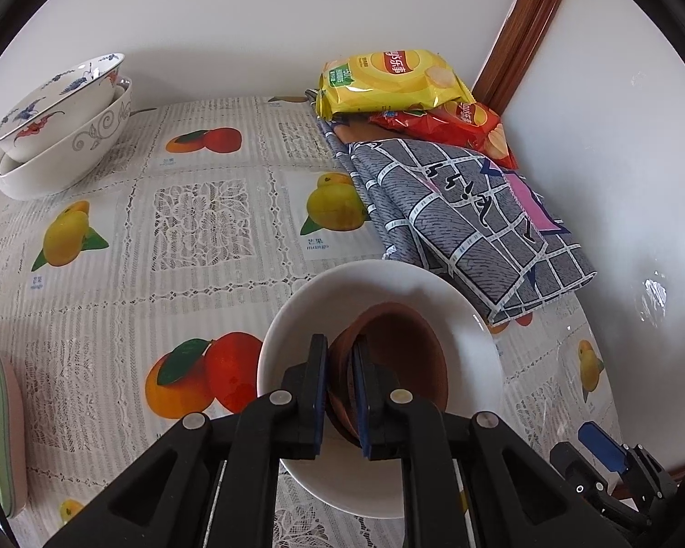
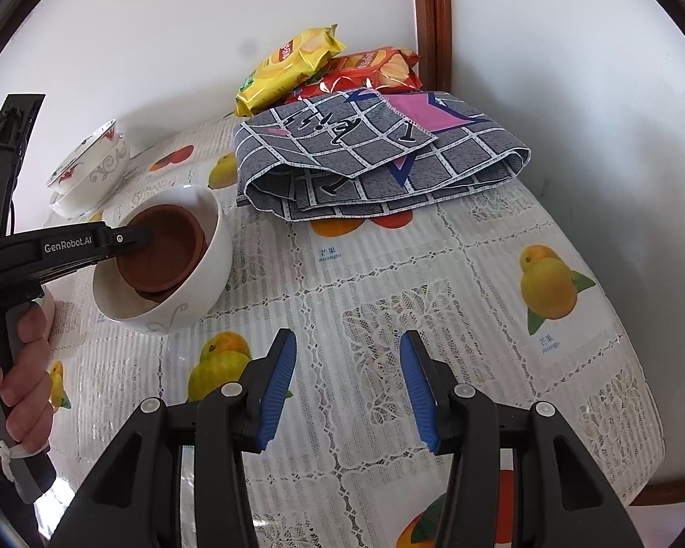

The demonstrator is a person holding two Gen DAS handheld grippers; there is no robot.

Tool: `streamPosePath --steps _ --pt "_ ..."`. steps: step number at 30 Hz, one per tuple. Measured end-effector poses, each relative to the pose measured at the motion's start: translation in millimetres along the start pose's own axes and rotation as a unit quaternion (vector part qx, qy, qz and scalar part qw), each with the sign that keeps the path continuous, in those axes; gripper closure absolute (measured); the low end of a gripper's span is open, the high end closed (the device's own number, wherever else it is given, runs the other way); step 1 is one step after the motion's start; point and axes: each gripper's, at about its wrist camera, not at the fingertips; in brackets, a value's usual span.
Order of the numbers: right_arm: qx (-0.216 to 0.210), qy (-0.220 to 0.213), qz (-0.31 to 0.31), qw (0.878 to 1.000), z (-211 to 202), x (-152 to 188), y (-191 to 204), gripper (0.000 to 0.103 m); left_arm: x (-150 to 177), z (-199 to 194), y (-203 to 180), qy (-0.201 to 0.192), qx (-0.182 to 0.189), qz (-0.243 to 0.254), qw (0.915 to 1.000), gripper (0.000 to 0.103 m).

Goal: Organize plates and bowls
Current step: 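Lower the left gripper's brown bowl into the white bowl and open it, then grasp the white bowl rim with both grippers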

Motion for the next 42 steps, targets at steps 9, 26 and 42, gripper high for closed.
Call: streamPosePath --steps 9,26,42 --pt "-0.005 -0.002 -0.006 1.000 -1 -9 6 0.056 -1 -13 3 -0.007 -0.006 0.016 0.9998 0.076" --pt "-0.056 -0.003 -0.040 0.998 24 -50 50 0.056 -2 -19 31 0.007 -0.028 -0.002 0.9996 0.065" --pt "-0.028 0.055 -0.043 0.997 79 -60 55 0.068 -3 18 27 0.049 -0.055 0.006 0.9973 0.065"
Point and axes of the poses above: each gripper's, at about its wrist camera, not at the fingertips, and z roughly the way its jaws point, y to its left, x to its underside, and after that the axes turned 15 degrees about -x, right-handed
